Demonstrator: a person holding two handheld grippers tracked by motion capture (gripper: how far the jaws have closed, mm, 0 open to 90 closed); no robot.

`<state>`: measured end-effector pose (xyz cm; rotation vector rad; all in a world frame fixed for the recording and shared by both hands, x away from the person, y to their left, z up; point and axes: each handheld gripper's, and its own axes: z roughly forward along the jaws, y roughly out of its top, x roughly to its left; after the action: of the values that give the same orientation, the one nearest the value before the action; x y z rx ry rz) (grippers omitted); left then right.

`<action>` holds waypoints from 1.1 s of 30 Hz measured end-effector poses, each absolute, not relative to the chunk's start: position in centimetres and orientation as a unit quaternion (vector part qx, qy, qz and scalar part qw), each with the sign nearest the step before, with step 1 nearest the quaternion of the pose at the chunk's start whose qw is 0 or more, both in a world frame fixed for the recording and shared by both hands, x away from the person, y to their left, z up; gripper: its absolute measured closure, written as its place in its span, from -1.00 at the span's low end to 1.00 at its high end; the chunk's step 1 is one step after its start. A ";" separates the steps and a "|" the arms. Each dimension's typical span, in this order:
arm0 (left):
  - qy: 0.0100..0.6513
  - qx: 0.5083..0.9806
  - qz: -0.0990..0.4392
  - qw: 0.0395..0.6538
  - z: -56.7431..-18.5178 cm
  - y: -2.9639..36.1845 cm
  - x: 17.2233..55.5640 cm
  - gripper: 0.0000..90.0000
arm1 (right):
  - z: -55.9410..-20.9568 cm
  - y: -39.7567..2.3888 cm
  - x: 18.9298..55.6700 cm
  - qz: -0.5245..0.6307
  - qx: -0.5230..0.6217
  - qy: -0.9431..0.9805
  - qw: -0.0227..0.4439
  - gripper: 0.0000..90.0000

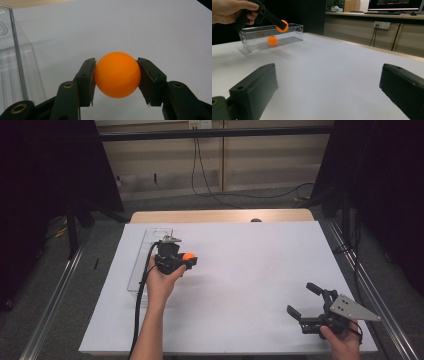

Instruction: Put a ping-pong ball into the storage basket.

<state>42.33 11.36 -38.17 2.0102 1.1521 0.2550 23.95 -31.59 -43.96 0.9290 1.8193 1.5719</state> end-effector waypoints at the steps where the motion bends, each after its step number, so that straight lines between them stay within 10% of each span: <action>1: 0.454 0.792 0.102 0.395 -38.1 11.4 42.3 0.13 | -44.0 -31.6 24.0 0.586 0.346 0.678 0.278 -0.98; 33: 0.464 0.783 0.108 0.399 -37.0 12.9 42.1 0.13 | -43.9 -31.6 23.9 0.586 0.346 0.678 0.278 -0.98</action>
<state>42.06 12.92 -37.04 1.9832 1.1752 0.2737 23.92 -31.58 -43.93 0.9281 1.8201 1.5733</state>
